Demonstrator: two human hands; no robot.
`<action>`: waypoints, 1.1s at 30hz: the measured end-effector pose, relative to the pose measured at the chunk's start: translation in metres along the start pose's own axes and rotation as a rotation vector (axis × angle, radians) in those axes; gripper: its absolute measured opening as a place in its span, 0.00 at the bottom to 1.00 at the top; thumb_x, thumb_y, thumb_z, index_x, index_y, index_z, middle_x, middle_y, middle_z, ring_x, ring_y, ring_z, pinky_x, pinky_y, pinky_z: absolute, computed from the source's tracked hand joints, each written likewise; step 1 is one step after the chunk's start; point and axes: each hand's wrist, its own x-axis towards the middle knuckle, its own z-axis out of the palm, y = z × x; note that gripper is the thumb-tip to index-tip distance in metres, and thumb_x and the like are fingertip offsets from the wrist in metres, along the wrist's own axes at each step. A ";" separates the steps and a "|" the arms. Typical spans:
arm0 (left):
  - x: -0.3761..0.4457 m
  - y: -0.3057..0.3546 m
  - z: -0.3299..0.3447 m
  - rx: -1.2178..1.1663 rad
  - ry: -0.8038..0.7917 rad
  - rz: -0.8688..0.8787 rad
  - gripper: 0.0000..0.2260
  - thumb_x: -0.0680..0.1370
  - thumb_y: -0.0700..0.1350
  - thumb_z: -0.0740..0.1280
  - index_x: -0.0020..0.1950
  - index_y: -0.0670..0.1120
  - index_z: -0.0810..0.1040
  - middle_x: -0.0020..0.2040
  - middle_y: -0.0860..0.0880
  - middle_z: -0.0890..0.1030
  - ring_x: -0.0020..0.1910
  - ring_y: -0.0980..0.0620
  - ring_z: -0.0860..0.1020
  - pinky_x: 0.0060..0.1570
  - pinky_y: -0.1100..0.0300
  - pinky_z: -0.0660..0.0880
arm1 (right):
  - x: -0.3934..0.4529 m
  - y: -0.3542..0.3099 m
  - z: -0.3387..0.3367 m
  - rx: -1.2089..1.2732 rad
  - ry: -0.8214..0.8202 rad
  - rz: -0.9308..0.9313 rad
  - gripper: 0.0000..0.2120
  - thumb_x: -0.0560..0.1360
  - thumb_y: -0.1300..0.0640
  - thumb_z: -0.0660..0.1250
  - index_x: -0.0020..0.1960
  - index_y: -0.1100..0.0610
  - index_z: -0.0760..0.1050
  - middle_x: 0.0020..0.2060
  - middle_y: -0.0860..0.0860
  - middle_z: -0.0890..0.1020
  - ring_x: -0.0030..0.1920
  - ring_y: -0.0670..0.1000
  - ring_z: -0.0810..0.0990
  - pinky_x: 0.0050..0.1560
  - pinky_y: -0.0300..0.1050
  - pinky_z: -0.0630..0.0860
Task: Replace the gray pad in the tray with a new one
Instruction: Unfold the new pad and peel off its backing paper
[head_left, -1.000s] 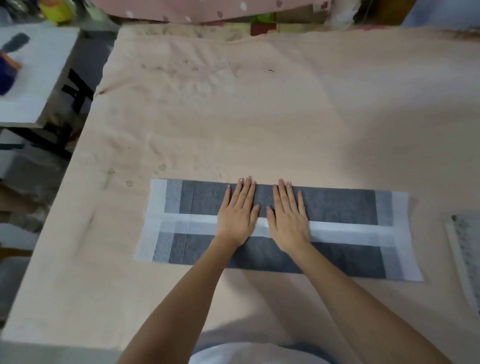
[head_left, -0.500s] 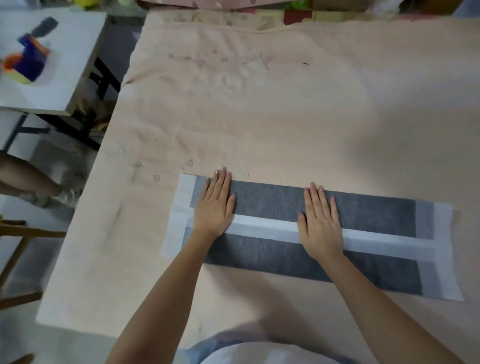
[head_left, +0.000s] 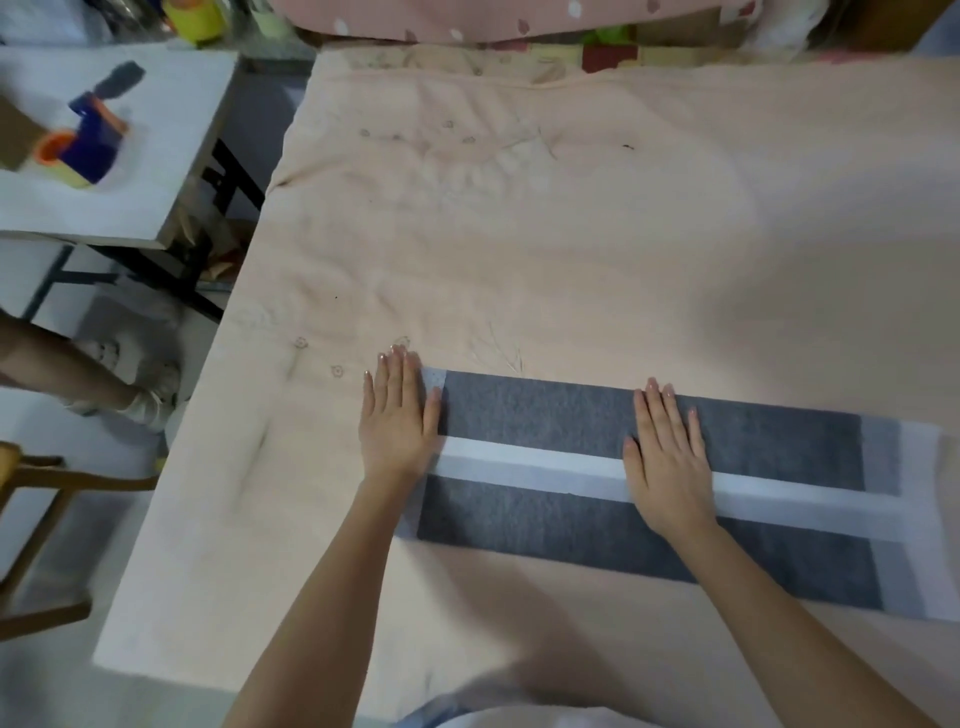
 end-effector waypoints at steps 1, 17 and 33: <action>-0.006 0.010 -0.003 0.009 0.024 0.034 0.26 0.83 0.53 0.48 0.77 0.43 0.47 0.78 0.44 0.49 0.77 0.47 0.47 0.75 0.51 0.42 | 0.000 -0.005 -0.001 0.027 0.015 0.020 0.28 0.79 0.50 0.41 0.76 0.61 0.51 0.76 0.54 0.53 0.76 0.51 0.49 0.76 0.54 0.46; -0.059 0.128 0.033 -0.015 -0.063 0.272 0.25 0.80 0.49 0.47 0.74 0.40 0.61 0.75 0.44 0.62 0.75 0.46 0.58 0.73 0.43 0.55 | 0.005 0.001 0.003 -0.078 -0.058 -0.094 0.27 0.79 0.50 0.38 0.76 0.58 0.46 0.76 0.52 0.48 0.76 0.51 0.46 0.76 0.48 0.43; -0.058 0.128 0.043 0.080 -0.054 0.272 0.27 0.79 0.53 0.38 0.77 0.44 0.49 0.77 0.49 0.49 0.76 0.51 0.45 0.75 0.52 0.42 | -0.033 0.160 -0.024 -0.024 -0.019 0.197 0.30 0.77 0.48 0.35 0.76 0.59 0.47 0.76 0.51 0.48 0.75 0.47 0.44 0.75 0.45 0.40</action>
